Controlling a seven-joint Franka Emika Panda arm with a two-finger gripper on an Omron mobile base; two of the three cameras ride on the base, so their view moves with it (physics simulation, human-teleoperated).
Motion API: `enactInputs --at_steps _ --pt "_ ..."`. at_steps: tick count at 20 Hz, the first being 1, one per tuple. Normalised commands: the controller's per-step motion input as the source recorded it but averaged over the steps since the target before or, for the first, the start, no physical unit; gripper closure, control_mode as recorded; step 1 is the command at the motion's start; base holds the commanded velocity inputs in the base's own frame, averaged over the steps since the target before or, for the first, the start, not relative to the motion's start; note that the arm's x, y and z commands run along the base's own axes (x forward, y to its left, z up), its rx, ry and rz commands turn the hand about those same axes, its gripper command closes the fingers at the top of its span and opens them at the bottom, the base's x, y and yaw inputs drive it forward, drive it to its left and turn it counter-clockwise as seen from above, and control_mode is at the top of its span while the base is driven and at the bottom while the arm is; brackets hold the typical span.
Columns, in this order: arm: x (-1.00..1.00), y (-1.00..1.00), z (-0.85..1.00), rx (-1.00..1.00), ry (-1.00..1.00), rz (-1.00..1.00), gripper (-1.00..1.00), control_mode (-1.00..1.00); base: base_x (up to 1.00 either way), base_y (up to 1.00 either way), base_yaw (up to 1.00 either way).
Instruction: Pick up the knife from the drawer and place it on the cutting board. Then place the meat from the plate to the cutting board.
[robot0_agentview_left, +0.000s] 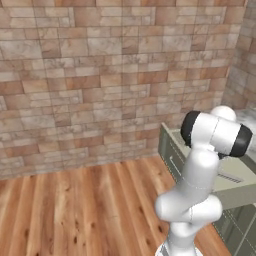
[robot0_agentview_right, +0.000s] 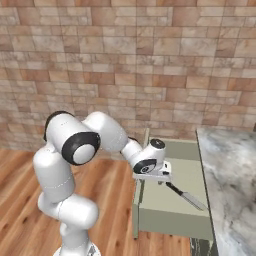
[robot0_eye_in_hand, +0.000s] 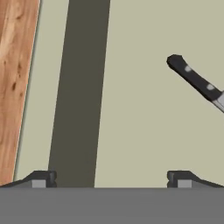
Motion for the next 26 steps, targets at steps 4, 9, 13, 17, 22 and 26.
enactInputs --at_steps 4,9,13,17,22,26 --pt "-0.26 1.00 -0.57 -0.01 0.00 0.00 -1.00 -1.00 0.00 0.00 0.00" --pt "-0.20 1.00 -0.52 0.00 0.01 0.00 -1.00 -1.00 0.00 0.00 0.00" --pt "-0.16 1.00 -0.54 0.00 0.04 0.00 -1.00 -1.00 0.00 0.00 0.00" --pt "-0.08 0.96 -0.45 0.00 0.03 0.00 -1.00 -1.00 0.00 0.00 0.00" --pt "-0.04 0.89 -0.32 0.00 0.00 0.00 -1.00 -1.00 0.00 0.00 0.00" --pt "-0.03 0.83 -0.25 0.00 0.00 0.00 -1.00 -1.00 0.00 0.00 0.00"
